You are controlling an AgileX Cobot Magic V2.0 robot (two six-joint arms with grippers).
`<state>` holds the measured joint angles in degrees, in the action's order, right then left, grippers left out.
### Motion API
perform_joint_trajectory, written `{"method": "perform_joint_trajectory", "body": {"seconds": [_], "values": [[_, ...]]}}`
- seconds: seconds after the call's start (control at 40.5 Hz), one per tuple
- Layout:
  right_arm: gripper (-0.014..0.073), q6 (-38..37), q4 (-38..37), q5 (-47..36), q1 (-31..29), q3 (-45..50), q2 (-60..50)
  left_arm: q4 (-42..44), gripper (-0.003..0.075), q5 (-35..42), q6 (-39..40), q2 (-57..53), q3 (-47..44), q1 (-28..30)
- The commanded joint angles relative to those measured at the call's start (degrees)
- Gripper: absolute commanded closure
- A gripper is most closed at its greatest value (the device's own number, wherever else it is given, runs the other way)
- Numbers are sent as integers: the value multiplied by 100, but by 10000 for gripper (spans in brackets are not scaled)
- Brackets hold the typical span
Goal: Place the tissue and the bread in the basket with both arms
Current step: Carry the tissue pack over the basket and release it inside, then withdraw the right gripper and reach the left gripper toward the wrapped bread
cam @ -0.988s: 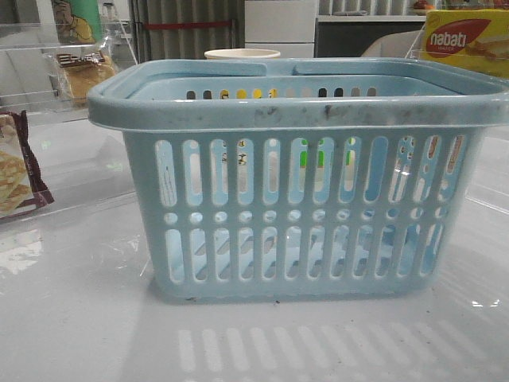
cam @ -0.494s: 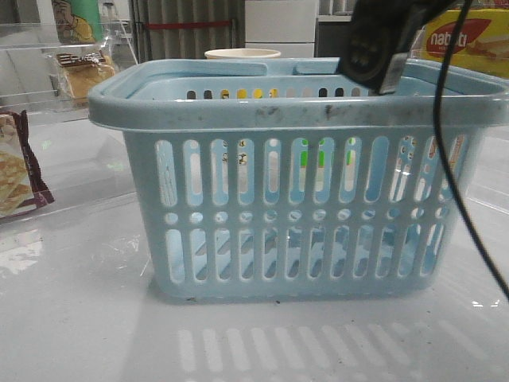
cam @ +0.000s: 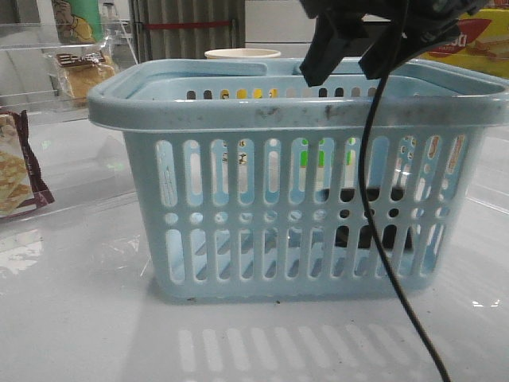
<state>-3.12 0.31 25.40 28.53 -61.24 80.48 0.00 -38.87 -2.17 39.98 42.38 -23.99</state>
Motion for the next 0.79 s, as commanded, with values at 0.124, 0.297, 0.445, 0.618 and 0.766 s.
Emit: {"method": "perform_joint_trajectory", "body": {"seconds": [0.124,0.297,0.445,0.618,0.766], "values": [[55,9,-184,399,5,-161,-928,-55,159,394,-7,12,161,-45],[55,9,-229,530,5,164,-1826,-55,159,394,-7,12,161,-45],[55,9,-229,530,5,683,-2661,-55,159,394,-7,12,161,-45],[55,9,-234,646,5,1346,-3579,-55,159,404,-7,12,161,-45],[55,9,-234,1018,5,1645,-4196,-55,159,404,-7,12,161,-45]]}}
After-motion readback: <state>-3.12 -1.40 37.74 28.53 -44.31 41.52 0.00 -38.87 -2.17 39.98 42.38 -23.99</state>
